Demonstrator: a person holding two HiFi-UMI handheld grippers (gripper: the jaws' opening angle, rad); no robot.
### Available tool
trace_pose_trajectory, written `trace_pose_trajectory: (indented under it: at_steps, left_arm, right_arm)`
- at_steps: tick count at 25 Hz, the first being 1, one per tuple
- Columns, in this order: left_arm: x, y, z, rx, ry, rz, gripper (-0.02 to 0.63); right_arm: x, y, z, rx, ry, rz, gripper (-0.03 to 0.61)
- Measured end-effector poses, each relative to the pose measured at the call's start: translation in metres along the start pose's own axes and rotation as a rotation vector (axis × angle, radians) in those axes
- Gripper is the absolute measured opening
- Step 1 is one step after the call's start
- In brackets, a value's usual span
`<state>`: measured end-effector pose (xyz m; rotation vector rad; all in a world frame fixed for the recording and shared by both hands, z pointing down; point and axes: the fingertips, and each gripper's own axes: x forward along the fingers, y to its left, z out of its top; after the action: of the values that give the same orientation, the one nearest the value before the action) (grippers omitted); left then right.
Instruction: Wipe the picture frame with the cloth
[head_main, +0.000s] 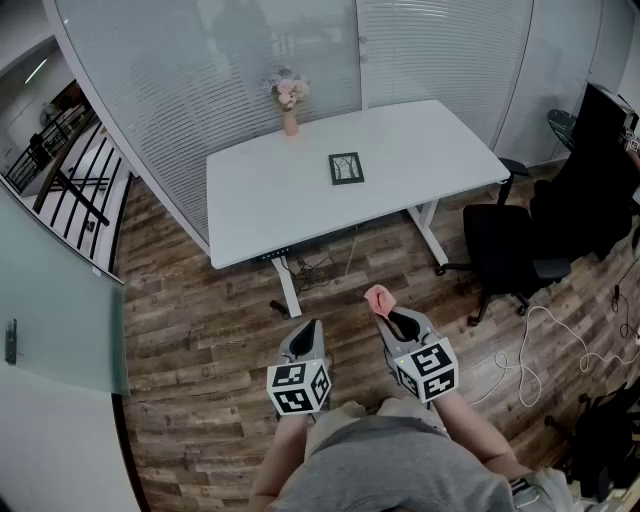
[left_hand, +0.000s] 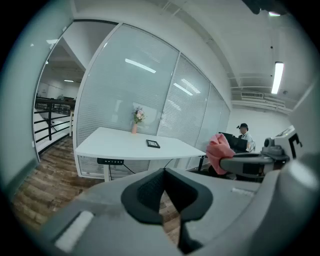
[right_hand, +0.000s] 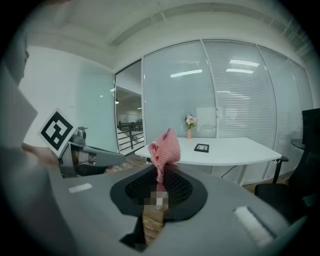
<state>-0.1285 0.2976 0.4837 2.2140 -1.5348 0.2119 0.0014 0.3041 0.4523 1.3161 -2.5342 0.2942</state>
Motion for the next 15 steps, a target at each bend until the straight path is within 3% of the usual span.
trace_pose_trajectory:
  at_steps: [15]
  left_arm:
    - [-0.03, -0.014, -0.009, 0.027, -0.011, -0.052, 0.003]
  right_arm:
    - [-0.021, 0.029, -0.005, 0.003, -0.024, -0.007, 0.038]
